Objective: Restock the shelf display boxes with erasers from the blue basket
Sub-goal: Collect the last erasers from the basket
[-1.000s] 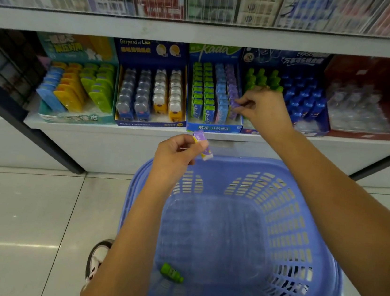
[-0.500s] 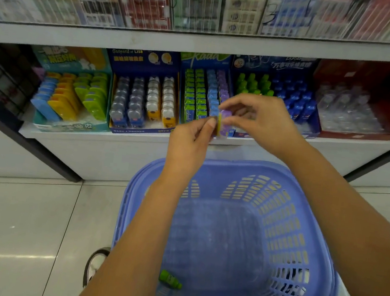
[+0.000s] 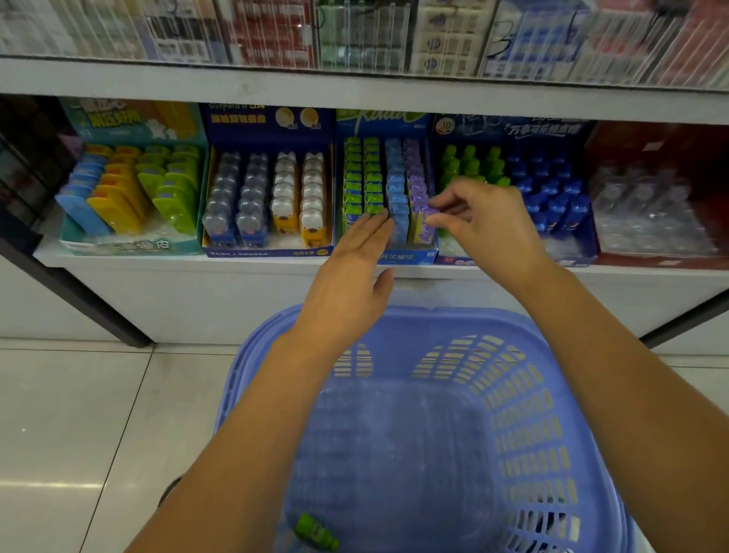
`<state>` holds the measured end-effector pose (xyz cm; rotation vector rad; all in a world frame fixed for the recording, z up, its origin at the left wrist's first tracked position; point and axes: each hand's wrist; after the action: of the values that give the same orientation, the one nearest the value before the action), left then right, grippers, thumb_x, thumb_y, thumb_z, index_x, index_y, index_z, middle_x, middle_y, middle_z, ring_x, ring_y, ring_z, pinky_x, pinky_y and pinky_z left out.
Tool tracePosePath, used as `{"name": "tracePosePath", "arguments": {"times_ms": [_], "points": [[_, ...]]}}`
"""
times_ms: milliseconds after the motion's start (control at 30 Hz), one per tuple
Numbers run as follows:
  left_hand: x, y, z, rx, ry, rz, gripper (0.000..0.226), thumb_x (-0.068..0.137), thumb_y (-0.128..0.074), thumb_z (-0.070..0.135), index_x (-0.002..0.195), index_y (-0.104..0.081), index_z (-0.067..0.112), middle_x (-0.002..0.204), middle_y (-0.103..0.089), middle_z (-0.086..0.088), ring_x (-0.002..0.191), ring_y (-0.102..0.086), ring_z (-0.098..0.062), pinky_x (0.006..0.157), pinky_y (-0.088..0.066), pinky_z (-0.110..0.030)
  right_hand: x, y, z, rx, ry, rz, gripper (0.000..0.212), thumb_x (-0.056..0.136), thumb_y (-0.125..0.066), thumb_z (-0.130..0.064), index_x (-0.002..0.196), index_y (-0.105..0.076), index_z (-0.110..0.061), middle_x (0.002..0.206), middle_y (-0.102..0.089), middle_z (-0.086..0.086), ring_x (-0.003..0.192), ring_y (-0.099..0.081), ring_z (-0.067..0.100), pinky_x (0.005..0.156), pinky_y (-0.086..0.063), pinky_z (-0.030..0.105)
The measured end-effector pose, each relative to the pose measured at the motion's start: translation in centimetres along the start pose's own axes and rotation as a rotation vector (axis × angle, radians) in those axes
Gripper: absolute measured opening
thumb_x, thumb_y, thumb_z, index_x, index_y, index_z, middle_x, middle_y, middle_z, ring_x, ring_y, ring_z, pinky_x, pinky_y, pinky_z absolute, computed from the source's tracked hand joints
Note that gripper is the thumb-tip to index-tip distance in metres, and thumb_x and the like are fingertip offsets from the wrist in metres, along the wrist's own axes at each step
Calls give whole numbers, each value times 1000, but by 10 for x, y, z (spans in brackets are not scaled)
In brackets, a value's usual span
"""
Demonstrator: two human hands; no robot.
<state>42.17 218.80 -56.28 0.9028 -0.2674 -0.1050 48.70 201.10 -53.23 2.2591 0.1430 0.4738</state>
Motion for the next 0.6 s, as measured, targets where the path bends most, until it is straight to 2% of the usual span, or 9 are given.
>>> {"name": "tracePosePath", "arguments": {"times_ms": [67,200,300,367,433,467,500,533,600], "points": [[0,2,0,1,-2,-11,58,96,-50,13,149,-27,13,158,-21,0,147,-12,-15,113,-10,-17,3,-1,1,8,-16,-13,17,81,-72,-12,96,-69,-5,92,-71,8,78,-61,6,71,-44,2],[1,4,-2,9,-7,-43,58,97,-50,13,149,-26,14,158,-20,0,147,-11,-14,114,-9,-18,-1,-7,3,-61,5,-50,18,79,-74,-11,94,-72,-2,92,-72,12,79,-63,15,80,-53,25],[0,7,1,-8,-11,-51,56,97,-50,14,148,-28,13,157,-21,0,146,-13,-14,116,-12,-21,-3,-9,0,-136,73,0,22,77,-75,-13,94,-73,1,99,-67,17,89,-62,26,82,-50,33],[-6,7,2,-39,-41,39,50,96,-52,15,143,-39,12,153,-31,-3,143,-24,-15,111,-18,-16,-5,-8,-2,-171,70,-7,27,80,-73,-15,101,-72,1,105,-62,18,89,-59,27,83,-48,31],[-17,-1,1,-69,-29,100,36,93,-54,13,129,-54,11,135,-51,-7,126,-46,-20,100,-33,-19,-16,-10,-3,-173,95,11,28,82,-71,-21,103,-69,-2,101,-59,14,76,-52,18,75,-43,23],[-23,-9,0,-76,11,59,29,91,-54,10,120,-60,10,122,-59,-10,113,-55,-24,93,-41,-25,-25,-13,-4,-135,102,21,24,82,-71,-23,97,-68,-4,93,-58,10,70,-48,14,70,-38,16],[-31,-20,-3,-60,64,-44,25,89,-54,7,112,-63,8,112,-64,-12,104,-60,-28,87,-45,-31,-37,-19,-3,-87,82,-5,20,81,-72,-25,89,-67,-7,85,-58,7,66,-46,12,63,-33,11],[-38,-34,-9,8,114,-209,24,87,-53,6,108,-65,7,108,-67,-15,101,-62,-30,84,-46,-33,-52,-27,1,-66,32,-100,18,80,-73,-25,84,-67,-9,79,-61,6,64,-48,12,60,-32,12],[-61,-68,-22,177,179,-621,26,86,-53,4,108,-66,5,113,-66,-16,107,-60,-30,90,-45,-34,-85,-53,16,-164,-106,-483,16,81,-72,-24,85,-69,-9,85,-69,10,76,-60,20,63,-36,17]]}}
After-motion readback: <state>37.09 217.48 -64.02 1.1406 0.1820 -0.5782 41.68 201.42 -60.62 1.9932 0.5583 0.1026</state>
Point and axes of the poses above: each hand's wrist, its own x-axis towards the middle knuckle, its own y-axis out of the back of the hand, z = x × y
